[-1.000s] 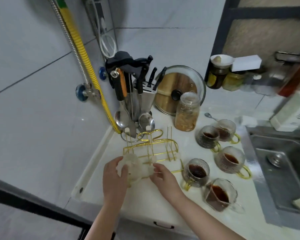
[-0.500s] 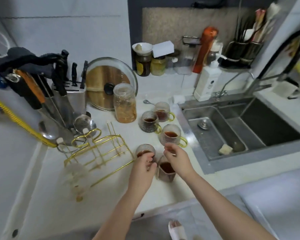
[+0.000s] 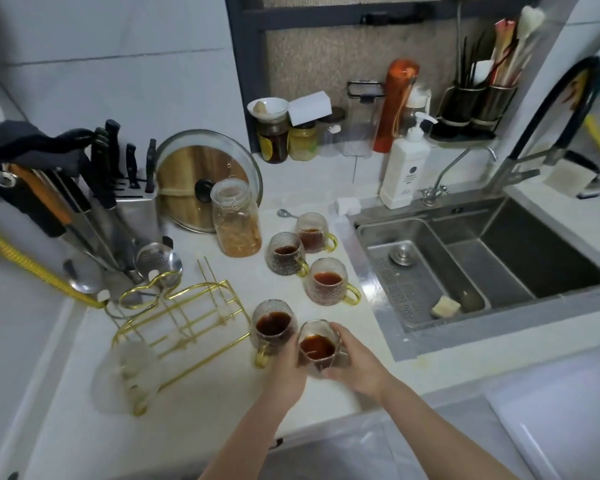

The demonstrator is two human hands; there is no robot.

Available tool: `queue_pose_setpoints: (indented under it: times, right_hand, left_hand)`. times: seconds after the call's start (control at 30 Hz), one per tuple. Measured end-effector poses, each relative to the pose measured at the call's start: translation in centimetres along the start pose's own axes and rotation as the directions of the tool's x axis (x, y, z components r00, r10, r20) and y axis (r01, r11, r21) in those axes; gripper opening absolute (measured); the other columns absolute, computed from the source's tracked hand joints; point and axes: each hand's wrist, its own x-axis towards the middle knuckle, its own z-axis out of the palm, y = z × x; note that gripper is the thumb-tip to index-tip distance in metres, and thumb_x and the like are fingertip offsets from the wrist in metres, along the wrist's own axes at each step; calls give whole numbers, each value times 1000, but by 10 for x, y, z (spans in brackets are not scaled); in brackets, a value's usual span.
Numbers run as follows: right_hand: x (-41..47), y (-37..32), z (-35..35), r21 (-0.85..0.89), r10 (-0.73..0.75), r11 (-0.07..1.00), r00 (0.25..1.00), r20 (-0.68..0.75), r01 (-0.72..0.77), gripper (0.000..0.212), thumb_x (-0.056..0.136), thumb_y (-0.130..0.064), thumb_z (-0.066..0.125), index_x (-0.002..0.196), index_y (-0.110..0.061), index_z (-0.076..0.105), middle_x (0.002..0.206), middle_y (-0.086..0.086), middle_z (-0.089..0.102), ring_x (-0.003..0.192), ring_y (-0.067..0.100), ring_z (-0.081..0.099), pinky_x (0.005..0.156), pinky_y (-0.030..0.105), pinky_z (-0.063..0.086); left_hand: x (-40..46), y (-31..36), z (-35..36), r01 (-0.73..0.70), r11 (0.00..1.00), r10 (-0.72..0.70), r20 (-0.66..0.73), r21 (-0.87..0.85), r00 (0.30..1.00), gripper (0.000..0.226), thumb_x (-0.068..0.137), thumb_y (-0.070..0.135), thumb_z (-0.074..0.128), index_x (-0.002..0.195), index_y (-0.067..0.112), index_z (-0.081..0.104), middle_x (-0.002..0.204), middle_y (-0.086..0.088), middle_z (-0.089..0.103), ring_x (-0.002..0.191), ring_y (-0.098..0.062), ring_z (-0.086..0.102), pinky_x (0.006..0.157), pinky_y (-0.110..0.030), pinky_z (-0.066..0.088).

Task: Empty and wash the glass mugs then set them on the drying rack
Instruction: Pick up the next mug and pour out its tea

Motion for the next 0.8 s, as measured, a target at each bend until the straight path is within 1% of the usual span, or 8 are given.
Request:
queue_pose_setpoints:
  times: [0.13, 0.23, 0.3, 0.37, 0.43, 0.57, 0.7, 0.8]
  right_hand:
    - [0, 11, -15, 76, -53, 996, 999, -8, 53, 61, 74, 11, 71, 109, -34, 49, 115, -1, 56, 95, 4, 59, 70, 12, 52]
    - [-3, 25, -39, 123, -89, 987, 990, -112, 102, 76, 66, -20, 85, 126, -44, 45, 122, -9, 56, 110, 4, 57, 93, 24, 51]
    - [-10, 32, -67, 114, -120, 984, 981, -153, 138, 86, 61, -36, 87, 132, -48, 39, 126, -14, 55, 115, 1, 55, 98, 22, 47]
    - [-21, 38, -99, 113, -130, 982, 973, -189, 153, 83, 64, -34, 86, 126, -57, 37, 120, -22, 56, 109, -8, 55, 89, 10, 46]
    - [-34, 45, -134, 140, -145, 973, 962, -233, 181, 85, 66, -30, 85, 122, -63, 30, 116, -26, 56, 107, -10, 56, 85, 9, 45]
    - [-56, 75, -206, 171, -168, 960, 944, -285, 223, 86, 72, -25, 82, 135, -49, 29, 117, -14, 58, 103, -6, 60, 84, 11, 47]
    - [-80, 105, -272, 91, -164, 973, 916, -365, 210, 79, 76, -48, 73, 141, -52, 27, 128, -8, 49, 118, 3, 52, 102, 29, 44]
    - [-98, 119, -314, 83, -151, 975, 888, -434, 206, 69, 81, -53, 61, 140, -52, 25, 128, -4, 47, 121, 3, 45, 98, 17, 41]
  left_hand:
    - [4, 5, 16, -15, 994, 7, -79, -105, 997, 50, 89, -12, 47, 93, 38, 45, 93, 18, 54, 95, -8, 54, 75, -7, 43]
    - [8, 25, 35, -34, 990, 19, -112, -136, 994, 48, 87, -3, 57, 97, 44, 49, 101, 6, 65, 101, -17, 62, 92, -27, 50]
    - [12, 46, 53, -67, 981, 56, -64, -184, 996, 51, 84, -2, 59, 104, 45, 50, 101, 10, 65, 95, -7, 61, 78, -18, 52]
    - [18, 68, 75, -81, 961, 81, -9, -265, 997, 56, 84, 0, 59, 120, 41, 47, 106, 16, 60, 96, 0, 58, 66, -11, 47]
    - [25, 84, 103, -51, 943, 74, 58, -329, 996, 57, 86, 15, 64, 127, 46, 40, 119, 17, 50, 105, -3, 56, 71, -19, 48]
    - [43, 119, 165, -57, 927, 120, 151, -370, 981, 65, 81, 42, 69, 135, 54, 35, 143, 15, 36, 117, -11, 58, 91, -33, 53]
    - [63, 164, 226, -71, 890, 181, 205, -451, 962, 59, 88, 23, 64, 138, 41, 37, 127, 13, 56, 108, -14, 65, 92, -38, 54]
    - [80, 194, 261, -68, 898, 179, 219, -436, 959, 51, 88, 23, 63, 134, 36, 42, 139, 7, 46, 111, -15, 62, 93, -41, 53]
